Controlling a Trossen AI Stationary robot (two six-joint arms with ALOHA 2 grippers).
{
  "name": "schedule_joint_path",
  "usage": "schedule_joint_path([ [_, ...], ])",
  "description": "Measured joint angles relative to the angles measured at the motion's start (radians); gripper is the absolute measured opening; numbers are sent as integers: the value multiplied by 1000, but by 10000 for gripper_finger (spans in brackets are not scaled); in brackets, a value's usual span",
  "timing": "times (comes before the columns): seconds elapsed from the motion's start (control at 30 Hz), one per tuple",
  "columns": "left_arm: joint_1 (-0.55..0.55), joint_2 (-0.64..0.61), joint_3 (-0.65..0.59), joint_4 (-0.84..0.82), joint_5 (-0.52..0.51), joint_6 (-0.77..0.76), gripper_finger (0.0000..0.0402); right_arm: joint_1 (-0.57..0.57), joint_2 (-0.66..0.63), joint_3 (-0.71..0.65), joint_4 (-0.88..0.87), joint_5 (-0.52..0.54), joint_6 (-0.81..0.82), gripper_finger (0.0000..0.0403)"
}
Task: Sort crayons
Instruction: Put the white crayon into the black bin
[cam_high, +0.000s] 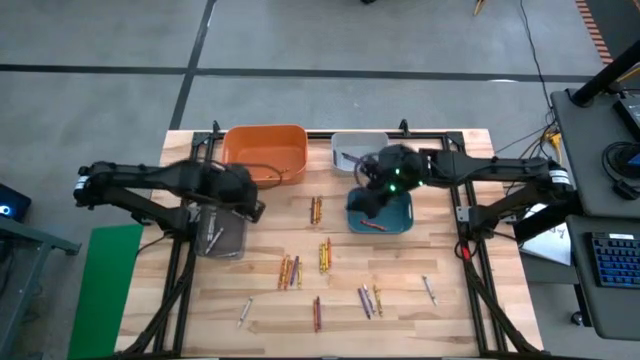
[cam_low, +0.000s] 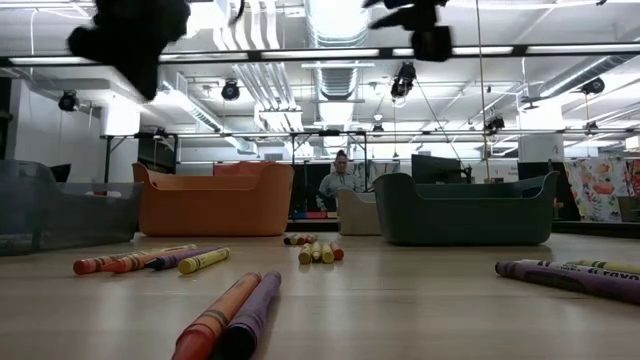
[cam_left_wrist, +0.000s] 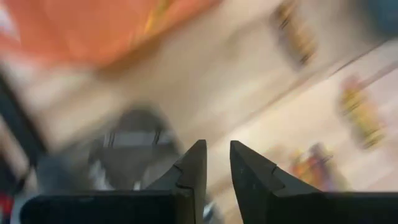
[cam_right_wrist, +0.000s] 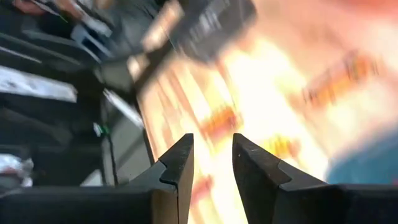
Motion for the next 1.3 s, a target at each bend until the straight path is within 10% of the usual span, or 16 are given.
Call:
schedule_joint_path([
  [0.5, 0, 0, 279, 441, -134, 516, 39, 391, -2, -78, -520, 8, 405, 111],
  [0.83, 0, 14, 255, 448, -134, 493, 39, 650, 1, -284, -523, 3, 789, 126],
  [1.3, 0, 80, 255, 447, -133, 456, 39, 716, 2, -513, -275, 0, 895, 132],
])
